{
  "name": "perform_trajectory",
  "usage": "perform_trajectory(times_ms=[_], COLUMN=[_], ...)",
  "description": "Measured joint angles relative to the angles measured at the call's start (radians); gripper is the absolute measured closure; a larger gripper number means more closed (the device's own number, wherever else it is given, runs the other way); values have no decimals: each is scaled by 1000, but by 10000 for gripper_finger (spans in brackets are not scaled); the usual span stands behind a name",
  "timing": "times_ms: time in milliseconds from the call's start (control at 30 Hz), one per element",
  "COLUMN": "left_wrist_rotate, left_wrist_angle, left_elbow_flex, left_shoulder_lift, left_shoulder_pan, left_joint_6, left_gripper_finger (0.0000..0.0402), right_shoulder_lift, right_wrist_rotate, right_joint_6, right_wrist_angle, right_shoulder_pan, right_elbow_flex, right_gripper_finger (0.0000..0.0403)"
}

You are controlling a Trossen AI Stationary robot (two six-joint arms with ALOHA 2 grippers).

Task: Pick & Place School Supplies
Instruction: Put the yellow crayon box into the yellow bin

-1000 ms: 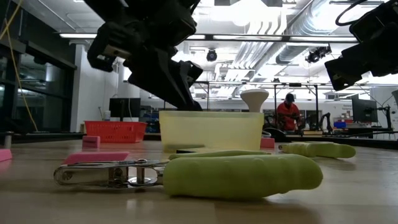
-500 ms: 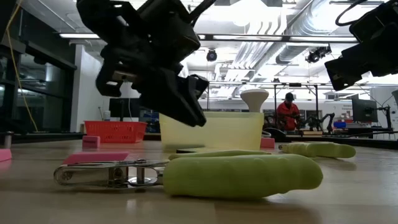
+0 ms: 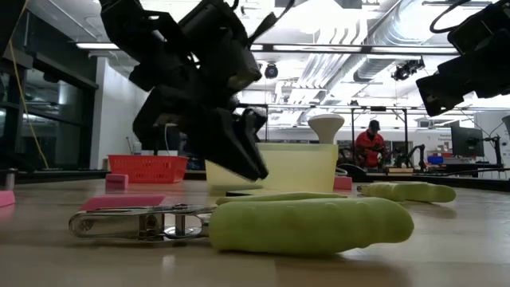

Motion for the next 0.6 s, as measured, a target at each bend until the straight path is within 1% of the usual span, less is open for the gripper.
perform_trajectory(times_ms=[133,600], left_wrist_rotate=[-1,-12], left_wrist_angle=[16,-25], left_elbow_flex=[2,2], left_shoulder_lift=[17,20], left_shoulder_pan=[-4,-4], left_joint_6=[-20,-56], left_gripper_finger=[327,327], right_shoulder_lift=[0,0], right_wrist_rotate=[0,0], right_joint_6=[0,0], right_wrist_angle=[0,0], right_shoulder_pan=[0,0], right_elbow_flex=[0,0], right_gripper_finger=[254,254])
